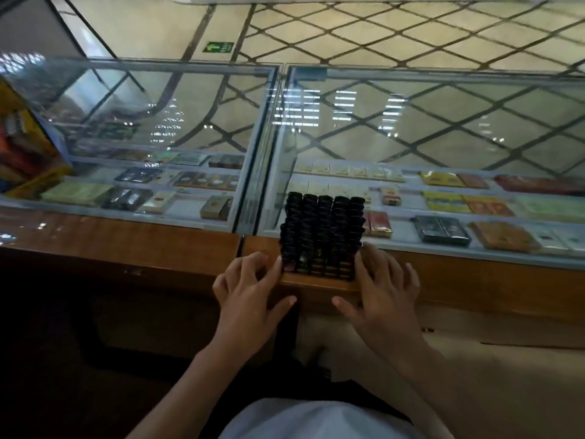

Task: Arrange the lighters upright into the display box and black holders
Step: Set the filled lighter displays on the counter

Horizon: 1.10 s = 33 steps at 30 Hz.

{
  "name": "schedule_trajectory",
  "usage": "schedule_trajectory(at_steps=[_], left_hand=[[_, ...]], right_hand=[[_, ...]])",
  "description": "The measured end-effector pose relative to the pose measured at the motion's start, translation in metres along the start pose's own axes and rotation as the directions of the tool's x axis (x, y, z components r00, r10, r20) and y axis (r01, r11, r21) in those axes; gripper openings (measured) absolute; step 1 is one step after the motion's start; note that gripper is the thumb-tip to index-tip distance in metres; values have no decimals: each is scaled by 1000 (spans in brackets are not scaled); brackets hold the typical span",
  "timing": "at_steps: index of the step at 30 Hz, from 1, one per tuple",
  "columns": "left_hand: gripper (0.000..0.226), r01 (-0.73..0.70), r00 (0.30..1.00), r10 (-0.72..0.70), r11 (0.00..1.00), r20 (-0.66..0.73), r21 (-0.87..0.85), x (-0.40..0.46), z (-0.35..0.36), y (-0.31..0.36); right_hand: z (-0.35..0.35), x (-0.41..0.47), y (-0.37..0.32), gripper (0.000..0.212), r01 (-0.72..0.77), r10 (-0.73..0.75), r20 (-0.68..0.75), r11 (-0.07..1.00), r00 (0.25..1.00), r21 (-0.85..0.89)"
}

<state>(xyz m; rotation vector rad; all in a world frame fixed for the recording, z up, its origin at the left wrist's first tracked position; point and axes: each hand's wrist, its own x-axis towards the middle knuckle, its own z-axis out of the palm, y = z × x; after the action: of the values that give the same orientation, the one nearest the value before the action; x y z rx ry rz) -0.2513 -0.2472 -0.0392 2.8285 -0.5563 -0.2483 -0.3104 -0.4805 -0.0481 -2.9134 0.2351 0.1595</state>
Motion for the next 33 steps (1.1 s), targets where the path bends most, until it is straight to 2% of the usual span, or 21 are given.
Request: schedule_trajectory(at_steps=[3, 11, 13, 15, 18, 21, 23, 26, 28, 31, 33], left_hand=[[60, -19, 1000, 19, 1000, -9, 0, -8, 3, 1], [65, 6, 1000, -7, 995, -12, -98, -31, 19, 8], [66, 15, 1000, -12, 981, 13, -191, -31, 21, 7], [64, 39, 998, -21, 922, 51, -385, -29, 22, 7], [79, 119, 992, -78, 802, 95, -586, -19, 22, 8], [99, 168, 972, 6, 687, 237, -707, -4, 20, 15], [98, 205, 951, 79, 564, 299, -800, 4, 20, 18], [95, 210, 953, 109, 436, 283, -875, 8, 25, 20], [91, 207, 961, 90, 397, 262, -894, 7, 29, 22], [87, 184, 969, 83, 393, 234, -901, 4, 36, 21], [88, 184, 968, 89, 379, 233, -907, 0, 39, 18]], right_hand=[[4, -13, 1, 83, -5, 5, -4, 999, 1000, -48], [13, -42, 2, 80, -62, 65, -90, 998, 994, 31], [12, -45, 1, 76, -34, 42, -122, 997, 992, 67], [6, -48, -1, 72, -66, 82, -68, 975, 994, 212], [3, -44, -5, 87, -200, 188, 72, 873, 980, 444], [7, -36, -8, 101, -235, 133, 197, 671, 971, 704], [12, -31, -9, 106, -228, 84, 221, 574, 972, 786], [23, -28, -9, 104, -206, 90, 186, 467, 979, 860], [32, -28, -10, 100, -170, 106, 138, 428, 985, 888], [42, -31, -11, 99, -150, 125, 111, 367, 986, 918], [46, -37, -10, 101, -138, 127, 98, 363, 987, 921]])
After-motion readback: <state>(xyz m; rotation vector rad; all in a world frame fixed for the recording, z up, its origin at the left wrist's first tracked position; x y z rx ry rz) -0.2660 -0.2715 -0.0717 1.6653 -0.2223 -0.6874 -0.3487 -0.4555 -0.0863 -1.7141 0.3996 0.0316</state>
